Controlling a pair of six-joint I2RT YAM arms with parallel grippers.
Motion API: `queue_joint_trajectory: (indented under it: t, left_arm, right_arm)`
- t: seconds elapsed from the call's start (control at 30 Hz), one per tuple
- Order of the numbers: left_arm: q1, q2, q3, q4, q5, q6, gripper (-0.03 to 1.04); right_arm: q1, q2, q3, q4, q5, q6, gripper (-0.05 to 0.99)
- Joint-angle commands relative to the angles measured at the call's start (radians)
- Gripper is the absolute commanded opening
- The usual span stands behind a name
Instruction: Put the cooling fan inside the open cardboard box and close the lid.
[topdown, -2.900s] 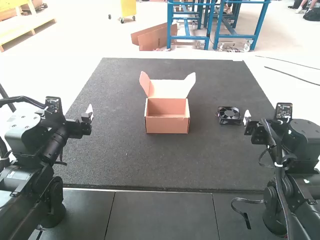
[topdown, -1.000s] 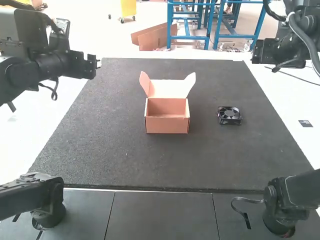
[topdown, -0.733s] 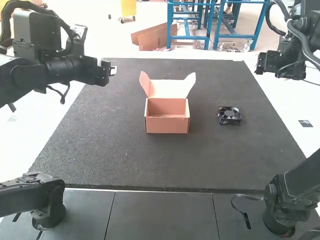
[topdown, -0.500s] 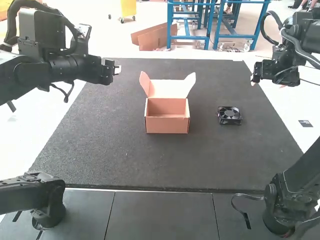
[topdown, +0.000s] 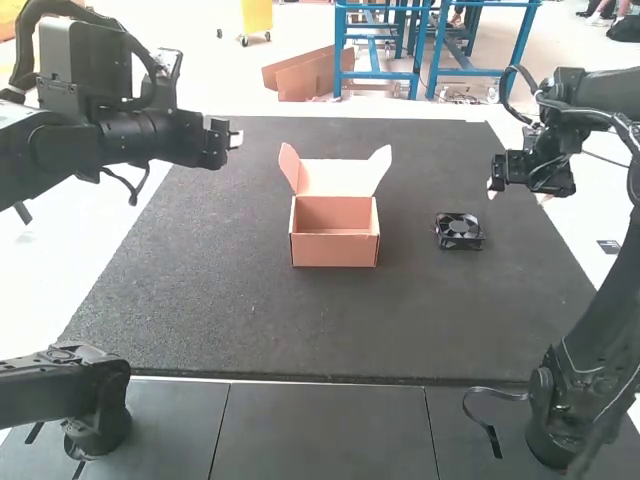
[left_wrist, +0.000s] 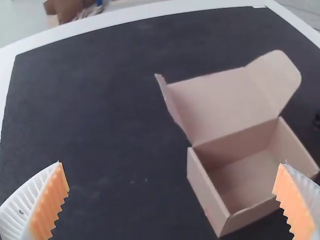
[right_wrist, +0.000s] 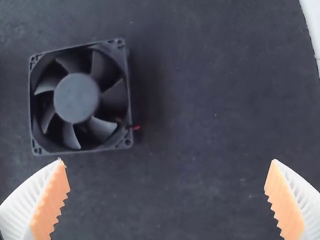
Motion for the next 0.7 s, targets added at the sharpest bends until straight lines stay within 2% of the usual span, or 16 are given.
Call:
queue_joint_trajectory:
  t: [0.0,0.67]
  left_arm:
    - [-0.007,0.006,0.016,0.010,0.008,-0.008,0.97]
    - [-0.007,0.006,0.005,0.001,0.010,-0.010,0.97]
  right_arm:
    - [0.009,0.027,0.006,0.013,-0.003,-0.009,0.90]
    - [0.009,0.235,0.119,0.048,-0.009,-0.038,0.90]
